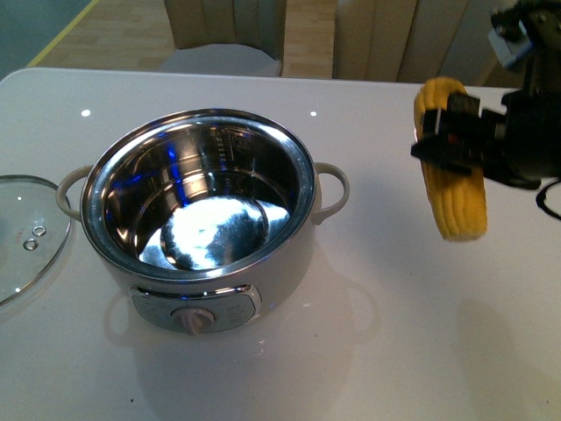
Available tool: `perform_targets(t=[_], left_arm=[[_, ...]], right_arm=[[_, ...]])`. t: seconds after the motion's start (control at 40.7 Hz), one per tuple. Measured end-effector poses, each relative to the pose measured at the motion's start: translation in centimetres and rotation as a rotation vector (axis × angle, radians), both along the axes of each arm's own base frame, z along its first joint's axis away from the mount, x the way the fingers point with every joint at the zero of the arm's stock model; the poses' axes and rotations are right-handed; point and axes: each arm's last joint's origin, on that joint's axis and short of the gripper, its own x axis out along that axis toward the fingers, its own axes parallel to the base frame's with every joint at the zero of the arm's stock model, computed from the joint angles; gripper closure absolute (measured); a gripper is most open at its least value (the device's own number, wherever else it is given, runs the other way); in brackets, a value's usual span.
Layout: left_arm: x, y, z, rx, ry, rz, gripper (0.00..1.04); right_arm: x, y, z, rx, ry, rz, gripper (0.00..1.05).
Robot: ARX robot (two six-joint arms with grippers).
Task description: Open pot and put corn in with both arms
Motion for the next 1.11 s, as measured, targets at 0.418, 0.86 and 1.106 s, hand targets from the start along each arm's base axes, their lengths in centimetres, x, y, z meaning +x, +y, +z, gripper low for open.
perform_targets(t=[0.418, 0.86, 1.106], left_arm=[[0.0, 0.0, 0.0, 0.0, 0.0, 0.0, 0.07], [0.0, 0.0, 0.0, 0.0, 0.0, 0.0, 0.07], [0.0, 0.0, 0.0, 0.0, 0.0, 0.0, 0.07]], right_arm=[[5.4, 4.4, 4.9, 0.179, -0.02, 0.013, 0.61], [6.9, 10.1, 4.8, 0.257, 0.034, 0.069, 0.61], [6.2, 11.9, 3.9, 0.258, 0.072, 0.1, 0.61]])
